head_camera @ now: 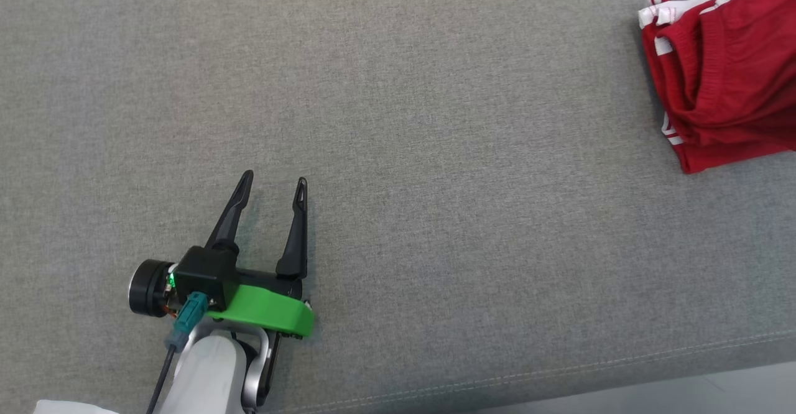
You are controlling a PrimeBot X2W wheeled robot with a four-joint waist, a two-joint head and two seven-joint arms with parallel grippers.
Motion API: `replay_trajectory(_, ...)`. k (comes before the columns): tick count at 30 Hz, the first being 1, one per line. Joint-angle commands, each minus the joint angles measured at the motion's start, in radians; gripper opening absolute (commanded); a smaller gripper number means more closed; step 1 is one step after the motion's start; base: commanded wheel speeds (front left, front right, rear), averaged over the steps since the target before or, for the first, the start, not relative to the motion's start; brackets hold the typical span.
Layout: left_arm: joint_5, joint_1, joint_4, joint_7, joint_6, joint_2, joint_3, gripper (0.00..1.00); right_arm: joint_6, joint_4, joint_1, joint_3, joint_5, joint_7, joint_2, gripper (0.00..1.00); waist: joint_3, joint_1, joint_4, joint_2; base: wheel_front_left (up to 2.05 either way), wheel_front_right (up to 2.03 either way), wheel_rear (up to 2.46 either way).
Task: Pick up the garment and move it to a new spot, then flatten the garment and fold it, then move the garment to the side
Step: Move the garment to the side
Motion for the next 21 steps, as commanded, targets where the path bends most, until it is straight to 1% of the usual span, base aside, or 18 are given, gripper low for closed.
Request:
replay_trajectory(1,0.007,-0.020,-0.004,0.000,-0.006,0.006,-0.001,1.00,-0.002,0.018,-0.019,0.000,-0.022,-0.020,-0.004,0.00,0.031,0.0000,0.023,-0.0001,0.00,0.00,0.00)
replay_trajectory(5,0.012,-0.028,-0.008,0.000,-0.006,0.008,-0.005,1.00,-0.002,0.090,-0.044,0.000,-0.090,-0.060,0.003,0.00,0.052,0.0000,0.033,-0.0001,0.00,0.00,0.00)
replay_trajectory(6,0.012,-0.028,-0.008,0.000,-0.006,0.008,-0.005,1.00,-0.002,0.090,-0.044,0.000,-0.090,-0.060,0.003,0.00,0.052,0.0000,0.033,-0.0001,0.00,0.00,0.00)
replay_trajectory(7,0.013,-0.033,-0.009,0.000,-0.006,0.009,-0.008,1.00,-0.002,0.121,-0.059,-0.003,-0.130,-0.088,0.002,0.00,0.058,0.0000,0.037,-0.0001,0.00,0.00,0.00)
replay_trajectory(8,0.014,-0.035,-0.009,0.000,-0.006,0.010,-0.009,1.00,-0.002,0.136,-0.065,-0.005,-0.146,-0.103,0.004,0.00,0.060,0.0000,0.037,-0.0001,0.00,0.00,0.00)
replay_trajectory(9,0.014,-0.036,-0.008,0.000,-0.005,0.011,-0.009,1.00,-0.002,0.148,-0.071,-0.009,-0.166,-0.122,0.006,0.03,0.061,0.0000,0.037,-0.0001,0.00,0.00,0.00)
replay_trajectory(10,0.014,-0.036,-0.008,0.000,-0.005,0.011,-0.009,1.00,-0.002,0.148,-0.071,-0.009,-0.166,-0.122,0.006,0.03,0.061,0.0000,0.037,-0.0001,0.00,0.00,0.00)
replay_trajectory(12,0.015,-0.037,-0.006,0.000,-0.003,0.013,-0.010,1.00,-0.002,0.174,-0.081,-0.016,-0.198,-0.150,0.014,0.48,0.063,0.0000,0.036,-0.0001,0.00,0.00,0.00)
replay_trajectory(13,0.014,-0.036,-0.005,0.000,-0.001,0.014,-0.010,1.00,-0.002,0.187,-0.085,-0.020,-0.210,-0.159,0.022,1.00,0.062,0.0000,0.034,-0.0001,0.00,0.00,0.00)
replay_trajectory(21,0.009,-0.039,0.005,0.000,0.005,0.016,-0.017,1.00,-0.002,0.261,-0.118,-0.046,-0.260,-0.236,0.053,1.00,0.044,0.0000,0.016,-0.0001,0.00,0.00,0.00)
